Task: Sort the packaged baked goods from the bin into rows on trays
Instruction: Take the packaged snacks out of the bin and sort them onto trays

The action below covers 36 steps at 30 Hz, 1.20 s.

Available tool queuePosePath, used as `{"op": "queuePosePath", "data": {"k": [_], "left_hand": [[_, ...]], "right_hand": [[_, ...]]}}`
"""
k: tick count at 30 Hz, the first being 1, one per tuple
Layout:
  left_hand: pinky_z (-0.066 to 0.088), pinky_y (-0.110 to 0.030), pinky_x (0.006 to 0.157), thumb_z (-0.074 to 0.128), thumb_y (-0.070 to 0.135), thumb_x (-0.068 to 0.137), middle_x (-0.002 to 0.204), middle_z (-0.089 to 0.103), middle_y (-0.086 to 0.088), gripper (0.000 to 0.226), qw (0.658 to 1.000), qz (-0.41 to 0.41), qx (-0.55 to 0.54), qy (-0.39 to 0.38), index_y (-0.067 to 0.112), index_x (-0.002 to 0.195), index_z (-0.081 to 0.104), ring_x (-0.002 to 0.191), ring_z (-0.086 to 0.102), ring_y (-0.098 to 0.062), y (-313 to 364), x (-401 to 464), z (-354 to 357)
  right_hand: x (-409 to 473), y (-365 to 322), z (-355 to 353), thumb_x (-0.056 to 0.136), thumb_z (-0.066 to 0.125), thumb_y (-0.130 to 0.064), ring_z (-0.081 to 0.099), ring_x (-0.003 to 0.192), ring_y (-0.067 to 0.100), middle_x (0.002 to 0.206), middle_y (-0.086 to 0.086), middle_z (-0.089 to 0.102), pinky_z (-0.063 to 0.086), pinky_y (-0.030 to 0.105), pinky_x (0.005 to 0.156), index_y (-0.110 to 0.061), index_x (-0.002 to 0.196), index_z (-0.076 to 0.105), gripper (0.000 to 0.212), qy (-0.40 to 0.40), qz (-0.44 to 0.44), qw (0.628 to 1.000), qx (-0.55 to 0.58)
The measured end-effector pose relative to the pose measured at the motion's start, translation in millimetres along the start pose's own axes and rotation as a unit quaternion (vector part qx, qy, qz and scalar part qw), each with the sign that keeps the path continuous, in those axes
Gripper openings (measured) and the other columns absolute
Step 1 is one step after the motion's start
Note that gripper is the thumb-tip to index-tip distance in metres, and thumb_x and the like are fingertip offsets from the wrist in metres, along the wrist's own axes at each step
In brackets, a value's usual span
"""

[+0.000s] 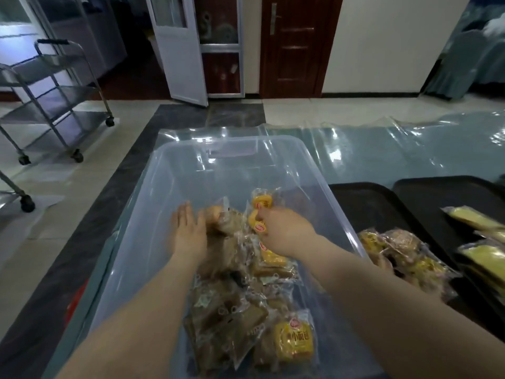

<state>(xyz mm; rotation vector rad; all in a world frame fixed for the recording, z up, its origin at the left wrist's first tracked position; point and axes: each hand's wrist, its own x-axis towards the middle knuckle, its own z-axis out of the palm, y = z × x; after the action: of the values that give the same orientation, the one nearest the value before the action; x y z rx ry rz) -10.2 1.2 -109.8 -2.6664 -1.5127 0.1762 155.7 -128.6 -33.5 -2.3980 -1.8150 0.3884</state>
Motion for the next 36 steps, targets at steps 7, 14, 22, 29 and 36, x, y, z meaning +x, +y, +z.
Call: {"op": "queuePosePath", "data": {"k": [7, 14, 22, 29, 36], "left_hand": [[0.017, -0.044, 0.113, 0.046, 0.005, 0.089, 0.156, 0.004, -0.022, 0.072, 0.998, 0.045, 0.012, -0.039, 0.017, 0.149, 0.008, 0.138, 0.019, -0.038, 2, 3, 15], [0.021, -0.050, 0.113, 0.038, -0.015, 0.085, 0.155, -0.026, 0.001, 0.078, 0.971, 0.013, -0.211, -0.115, 0.029, 0.147, 0.022, 0.143, -0.008, -0.041, 5, 0, 14], [0.048, -0.041, 0.079, 0.050, -0.001, 0.087, 0.156, -0.024, -0.003, 0.064, 0.974, 0.078, -0.210, -0.027, 0.026, 0.142, 0.031, 0.112, 0.053, -0.039, 2, 6, -53], [0.035, -0.027, 0.045, 0.049, -0.018, 0.075, 0.153, -0.030, -0.003, 0.100, 0.977, 0.112, -0.173, 0.061, 0.042, 0.147, 0.012, 0.065, 0.056, -0.020, -22, -4, -102], [0.041, -0.043, 0.098, 0.049, -0.011, 0.080, 0.147, 0.038, -0.007, 0.076, 0.953, 0.091, -0.270, 0.100, 0.029, 0.143, 0.036, 0.126, 0.043, -0.033, -39, 8, -94]], "right_hand": [[0, 2, 11, 0.092, 0.053, -0.018, 0.054, 0.109, 0.033, 0.121, 0.010, 0.056, 0.051, 0.041, 0.080, -0.018, 0.126, 0.049, 0.035, -0.043, 0.007, 0.998, -0.053], [-4, 2, 11, 0.092, 0.052, -0.024, 0.057, 0.104, 0.032, 0.118, 0.011, 0.058, 0.052, 0.045, 0.084, -0.017, 0.129, 0.047, 0.038, -0.089, 0.007, 0.994, -0.064], [-13, -8, 23, 0.089, 0.058, -0.040, 0.057, 0.108, 0.030, 0.121, 0.007, 0.059, 0.050, 0.040, 0.081, -0.020, 0.132, 0.046, 0.049, -0.149, -0.031, 0.984, -0.093], [-22, -25, 58, 0.064, 0.073, -0.067, 0.017, 0.144, 0.029, 0.159, 0.005, 0.016, 0.025, 0.051, 0.114, -0.033, 0.151, 0.006, 0.114, -0.206, -0.214, 0.949, -0.104], [-31, -42, 84, 0.072, 0.076, -0.049, -0.007, 0.147, 0.030, 0.161, 0.005, -0.004, 0.007, 0.059, 0.115, -0.029, 0.152, 0.006, 0.109, -0.212, -0.334, 0.894, -0.209]]}}
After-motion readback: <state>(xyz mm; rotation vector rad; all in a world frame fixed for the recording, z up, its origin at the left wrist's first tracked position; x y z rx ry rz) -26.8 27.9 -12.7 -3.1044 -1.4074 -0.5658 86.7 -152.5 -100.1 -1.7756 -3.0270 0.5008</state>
